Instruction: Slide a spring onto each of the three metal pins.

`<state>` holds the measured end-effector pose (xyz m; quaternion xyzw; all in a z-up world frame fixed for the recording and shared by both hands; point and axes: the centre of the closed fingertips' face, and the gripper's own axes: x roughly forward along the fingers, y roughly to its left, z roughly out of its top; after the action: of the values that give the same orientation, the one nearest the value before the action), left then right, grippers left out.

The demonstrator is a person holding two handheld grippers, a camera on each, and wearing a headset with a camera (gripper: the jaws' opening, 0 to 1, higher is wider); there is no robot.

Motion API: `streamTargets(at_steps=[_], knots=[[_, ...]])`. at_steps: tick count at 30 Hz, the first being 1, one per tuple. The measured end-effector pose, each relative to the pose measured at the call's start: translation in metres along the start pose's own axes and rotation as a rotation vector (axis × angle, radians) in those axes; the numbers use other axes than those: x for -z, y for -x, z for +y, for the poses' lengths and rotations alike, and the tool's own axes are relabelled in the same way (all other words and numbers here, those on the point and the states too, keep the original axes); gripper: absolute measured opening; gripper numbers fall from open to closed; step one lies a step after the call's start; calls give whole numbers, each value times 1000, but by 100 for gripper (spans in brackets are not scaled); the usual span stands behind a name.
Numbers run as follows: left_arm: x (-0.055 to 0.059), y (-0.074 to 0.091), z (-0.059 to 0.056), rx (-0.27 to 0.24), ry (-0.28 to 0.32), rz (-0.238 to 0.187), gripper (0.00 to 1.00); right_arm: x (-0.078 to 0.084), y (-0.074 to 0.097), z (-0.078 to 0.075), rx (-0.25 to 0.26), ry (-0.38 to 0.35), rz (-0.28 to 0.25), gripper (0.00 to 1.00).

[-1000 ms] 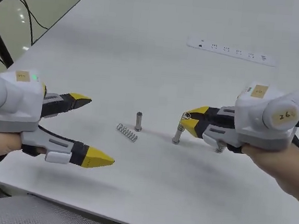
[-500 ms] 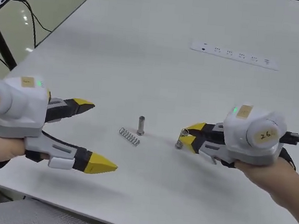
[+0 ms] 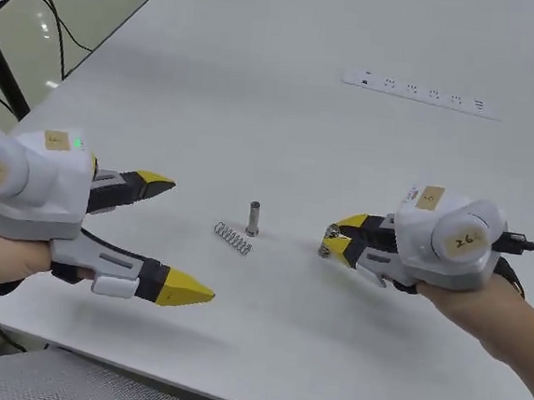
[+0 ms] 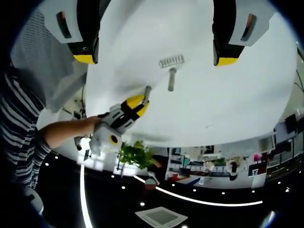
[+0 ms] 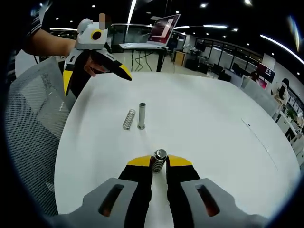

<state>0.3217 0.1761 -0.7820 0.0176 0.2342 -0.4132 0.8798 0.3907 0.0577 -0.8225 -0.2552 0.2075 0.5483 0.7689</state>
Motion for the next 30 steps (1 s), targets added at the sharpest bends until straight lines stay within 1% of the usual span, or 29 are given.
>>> streamTargets(at_steps=[3, 5, 9, 11, 13, 16, 20, 21, 22, 23, 26, 30], knots=[[-1, 0, -1, 2, 2, -4, 98, 0, 1, 1, -4, 10, 13, 8], [-2, 0, -1, 4, 3, -8, 98, -1, 2, 2, -13, 12, 9, 10], [-4, 0, 0, 1, 3, -12, 98, -4, 5, 1, -8, 7, -7, 13], [-5, 0, 0, 1, 1, -17, 98, -5, 7, -1, 5, 2, -10, 15], [-6, 0, 1, 2, 2, -20, 98, -8, 12, -4, 21, -1, -25, 17], [-7, 1, 1, 2, 2, -24, 98, -14, 21, -9, 38, -54, -67, 18], [-8, 0, 1, 4, 6, -26, 97, -22, 37, -16, 60, -119, -122, 17], [-9, -1, 1, 5, 6, -26, 97, -24, 42, -18, 68, -165, -140, 17], [-9, -1, 1, 5, 5, -26, 97, -24, 45, -19, 71, -178, -148, 17], [-8, -2, 0, 8, 6, -23, 97, -26, 50, -22, 79, -182, -165, 17], [-7, -3, -1, 9, 4, -17, 97, -26, 56, -22, 86, -184, -168, 17], [-9, -4, -1, 11, 3, -21, 97, -27, 62, -15, 84, -192, -178, 17]])
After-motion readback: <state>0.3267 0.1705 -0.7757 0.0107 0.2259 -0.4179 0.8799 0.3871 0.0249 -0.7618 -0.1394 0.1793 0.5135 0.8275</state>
